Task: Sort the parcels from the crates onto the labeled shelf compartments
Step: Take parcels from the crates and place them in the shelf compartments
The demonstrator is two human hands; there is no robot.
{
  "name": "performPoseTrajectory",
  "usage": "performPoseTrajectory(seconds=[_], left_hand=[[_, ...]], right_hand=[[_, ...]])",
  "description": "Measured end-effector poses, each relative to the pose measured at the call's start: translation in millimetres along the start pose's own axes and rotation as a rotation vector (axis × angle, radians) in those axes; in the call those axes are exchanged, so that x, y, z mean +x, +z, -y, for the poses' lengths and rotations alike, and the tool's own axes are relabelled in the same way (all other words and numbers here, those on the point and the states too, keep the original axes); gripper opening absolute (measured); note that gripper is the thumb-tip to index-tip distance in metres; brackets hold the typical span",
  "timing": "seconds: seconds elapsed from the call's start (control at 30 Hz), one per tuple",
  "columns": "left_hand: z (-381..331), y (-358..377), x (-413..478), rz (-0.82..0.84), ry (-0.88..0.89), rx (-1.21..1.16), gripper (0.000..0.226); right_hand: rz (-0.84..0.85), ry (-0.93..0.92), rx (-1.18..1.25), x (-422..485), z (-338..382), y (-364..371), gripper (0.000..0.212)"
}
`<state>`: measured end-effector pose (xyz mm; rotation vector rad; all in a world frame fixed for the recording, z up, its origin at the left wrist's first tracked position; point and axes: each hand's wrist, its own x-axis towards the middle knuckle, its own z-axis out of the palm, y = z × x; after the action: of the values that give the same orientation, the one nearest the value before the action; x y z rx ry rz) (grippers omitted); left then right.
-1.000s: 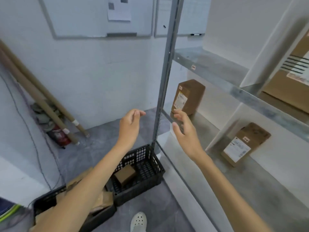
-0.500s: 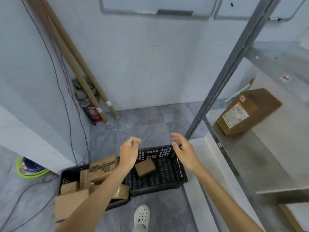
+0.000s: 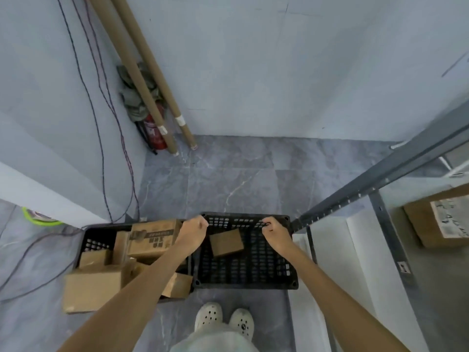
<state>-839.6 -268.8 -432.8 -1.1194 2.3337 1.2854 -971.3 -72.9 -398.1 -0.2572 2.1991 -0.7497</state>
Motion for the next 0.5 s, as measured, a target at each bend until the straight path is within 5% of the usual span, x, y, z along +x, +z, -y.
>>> performPoseTrajectory(seconds=[0.3,0.5], left_hand=[[163.6,204.3,172.5,0.246,-0.326,-0.119,0.035],[252.8,307.9,263.9,0.184,-0.411,-0.315,0.058]], right_hand=[[0.11,0.278,-0.005,224.8,-177.3,140.5,0.04],[0.158,0.337,0.064,338.2,-259.0,224.0,0.054]])
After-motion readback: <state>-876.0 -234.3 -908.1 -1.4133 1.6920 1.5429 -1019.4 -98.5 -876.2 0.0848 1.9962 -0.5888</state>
